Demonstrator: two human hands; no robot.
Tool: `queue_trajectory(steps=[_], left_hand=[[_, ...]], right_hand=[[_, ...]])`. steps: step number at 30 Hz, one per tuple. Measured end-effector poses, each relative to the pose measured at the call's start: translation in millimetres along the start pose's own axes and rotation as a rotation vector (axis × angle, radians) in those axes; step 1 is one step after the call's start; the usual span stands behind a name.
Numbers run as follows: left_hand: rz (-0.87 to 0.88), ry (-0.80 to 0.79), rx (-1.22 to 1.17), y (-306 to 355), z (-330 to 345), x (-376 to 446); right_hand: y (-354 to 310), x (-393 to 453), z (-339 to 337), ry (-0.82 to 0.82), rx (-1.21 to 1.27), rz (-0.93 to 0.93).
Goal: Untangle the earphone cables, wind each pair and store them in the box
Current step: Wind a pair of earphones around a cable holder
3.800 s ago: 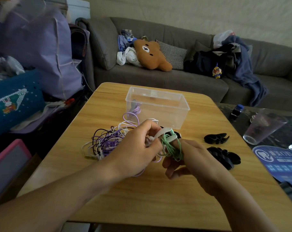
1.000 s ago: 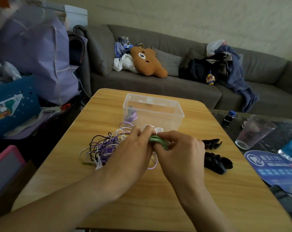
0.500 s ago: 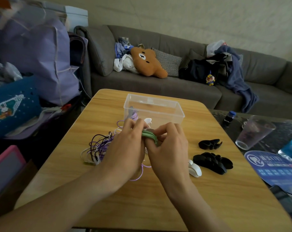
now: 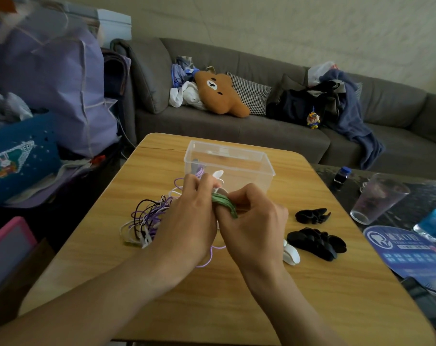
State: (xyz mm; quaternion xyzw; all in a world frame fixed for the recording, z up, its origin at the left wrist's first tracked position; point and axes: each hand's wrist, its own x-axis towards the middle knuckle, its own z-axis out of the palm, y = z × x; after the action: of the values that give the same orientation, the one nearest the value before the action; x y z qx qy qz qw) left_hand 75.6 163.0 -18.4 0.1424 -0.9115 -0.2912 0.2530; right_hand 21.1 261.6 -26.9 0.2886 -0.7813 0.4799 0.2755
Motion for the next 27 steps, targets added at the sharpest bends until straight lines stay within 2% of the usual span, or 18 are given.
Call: queue_trajectory(steps=[9,13,20,24,27], left_hand=[[-0.004,-0.015,-0.088,-1,-1,-3],[-0.051,-0.084,-0.097,-7,-2,2],[-0.05,-0.298,-0.177,-21,-25,16],[-0.033,-0.543,-0.293,-25,-38,17],[-0.002,-0.662,-0.315,-26,-42,15]], right_hand=[[-1,1,-1,-0.09,0.14,0.156],[4,5,-6,-0.238,0.208,0.24],[9,9,-27,-0.483,0.464,0.325],[16,16,-42,-0.62,0.52,0.353],[22,17,-47,-0.671,0.579,0.381]])
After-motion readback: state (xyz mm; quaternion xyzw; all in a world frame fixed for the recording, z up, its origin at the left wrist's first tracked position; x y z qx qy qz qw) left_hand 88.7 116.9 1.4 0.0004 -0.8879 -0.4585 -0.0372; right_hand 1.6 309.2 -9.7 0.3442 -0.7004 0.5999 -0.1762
